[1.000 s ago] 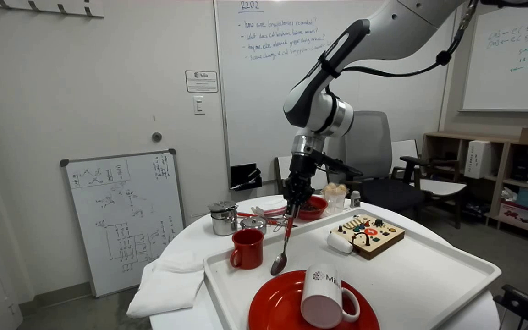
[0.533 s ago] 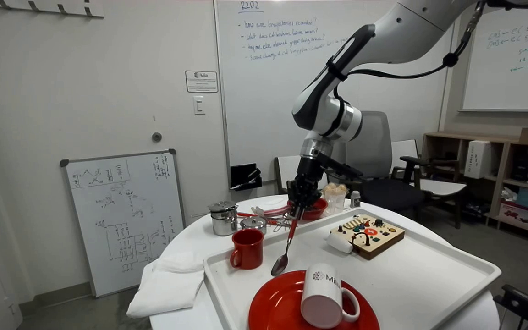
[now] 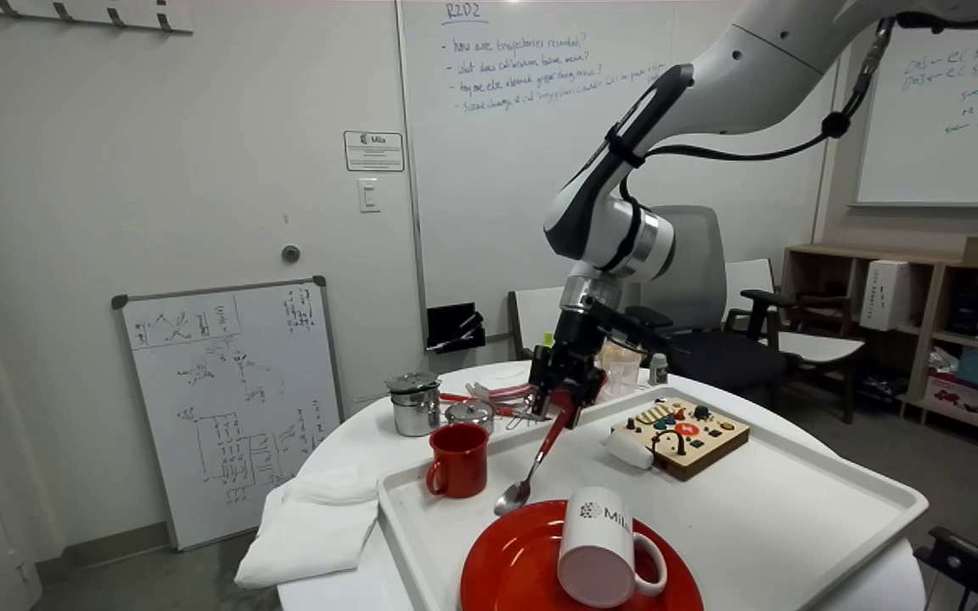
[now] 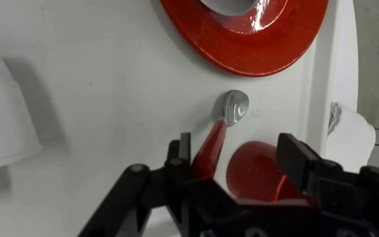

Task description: Take the spoon out of the red cup and put it on the tray

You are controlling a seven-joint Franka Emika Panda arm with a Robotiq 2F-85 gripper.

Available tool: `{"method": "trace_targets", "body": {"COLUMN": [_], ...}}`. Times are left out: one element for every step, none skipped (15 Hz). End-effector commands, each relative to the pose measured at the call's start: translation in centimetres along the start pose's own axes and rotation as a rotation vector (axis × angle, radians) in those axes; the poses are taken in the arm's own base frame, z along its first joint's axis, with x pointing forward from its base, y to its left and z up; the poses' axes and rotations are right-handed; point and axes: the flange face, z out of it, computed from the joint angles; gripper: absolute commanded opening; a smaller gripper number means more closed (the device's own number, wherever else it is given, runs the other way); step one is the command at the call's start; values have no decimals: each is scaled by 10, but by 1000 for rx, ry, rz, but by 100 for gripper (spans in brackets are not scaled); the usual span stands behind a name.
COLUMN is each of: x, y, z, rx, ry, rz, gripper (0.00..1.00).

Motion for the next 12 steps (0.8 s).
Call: {"method": "trace_targets", "body": {"x": [-2, -2, -3, -3, -4, -4, -4, -5, -5, -5, -6, -7], "y": [-3, -3, -3, -4, -5, -7, -9, -11, -13, -14, -17, -20], "z": [4, 4, 3, 3, 2, 1, 0, 0, 0, -1, -2, -4], "rx": [12, 10, 5, -1, -14, -26, -37, -48, -54, -59, -70, -85], "ry": [15, 14, 12, 9, 5, 3, 0, -2, -3, -3, -2, -3], "rz": [24, 27, 30, 34, 44, 55, 66, 81, 91, 101, 111, 119], "gripper": [99, 100, 100, 100, 100, 100, 100, 100, 100, 100, 100, 100]}}
